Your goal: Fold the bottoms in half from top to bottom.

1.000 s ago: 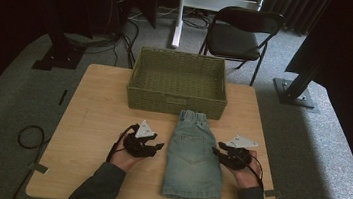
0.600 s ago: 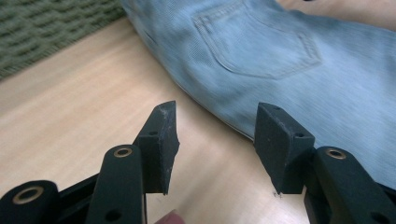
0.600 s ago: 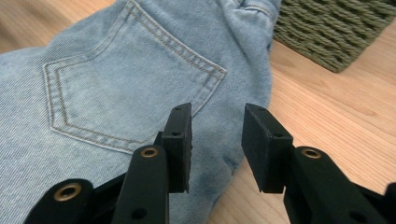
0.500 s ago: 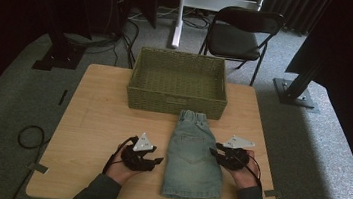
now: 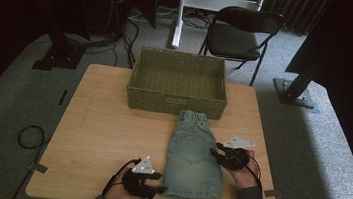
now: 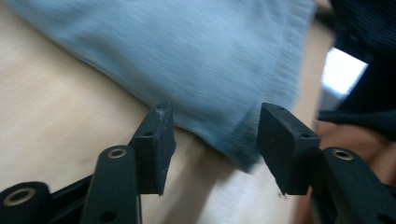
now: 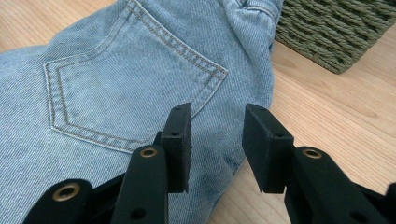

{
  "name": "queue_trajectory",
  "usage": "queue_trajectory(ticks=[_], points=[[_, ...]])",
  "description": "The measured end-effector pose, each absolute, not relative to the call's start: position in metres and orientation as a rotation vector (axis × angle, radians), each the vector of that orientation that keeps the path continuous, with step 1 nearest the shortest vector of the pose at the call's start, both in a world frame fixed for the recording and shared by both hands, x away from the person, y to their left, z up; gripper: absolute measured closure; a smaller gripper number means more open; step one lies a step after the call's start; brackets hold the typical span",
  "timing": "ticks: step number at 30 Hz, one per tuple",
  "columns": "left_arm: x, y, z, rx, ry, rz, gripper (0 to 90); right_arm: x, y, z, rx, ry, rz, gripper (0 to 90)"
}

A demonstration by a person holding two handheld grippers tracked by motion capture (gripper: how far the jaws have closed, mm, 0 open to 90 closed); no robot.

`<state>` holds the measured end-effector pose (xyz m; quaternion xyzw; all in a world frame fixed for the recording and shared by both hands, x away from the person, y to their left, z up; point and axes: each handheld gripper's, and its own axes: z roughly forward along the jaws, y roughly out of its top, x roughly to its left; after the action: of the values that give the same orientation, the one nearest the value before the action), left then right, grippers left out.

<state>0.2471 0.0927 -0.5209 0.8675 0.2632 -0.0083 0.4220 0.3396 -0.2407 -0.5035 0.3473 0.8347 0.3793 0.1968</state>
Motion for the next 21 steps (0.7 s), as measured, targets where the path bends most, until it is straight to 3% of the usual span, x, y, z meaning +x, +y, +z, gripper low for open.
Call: queue_trajectory(ticks=[3, 6, 12, 13, 21], points=[[0.242, 0.088, -0.526, 2.2, 0.632, -0.069, 44.1, 0.339, -0.24, -0.503, 0.97, 2.338, 1.062, 62.1], [0.237, 0.079, -0.532, 2.286, 0.62, -0.016, 44.1, 0.339, -0.24, -0.503, 0.966, 2.337, 1.065, 62.1], [0.243, 0.076, -0.527, 2.312, 0.616, -0.03, 80.9, 0.339, -0.24, -0.503, 0.958, 2.338, 1.068, 62.0], [0.242, 0.075, -0.524, 2.315, 0.6, -0.018, 83.0, 0.339, -0.24, -0.503, 0.958, 2.339, 1.066, 62.0], [0.262, 0.071, -0.484, 2.202, 0.523, 0.024, 84.6, 0.339, -0.241, -0.502, 0.961, 2.335, 1.067, 62.0]])
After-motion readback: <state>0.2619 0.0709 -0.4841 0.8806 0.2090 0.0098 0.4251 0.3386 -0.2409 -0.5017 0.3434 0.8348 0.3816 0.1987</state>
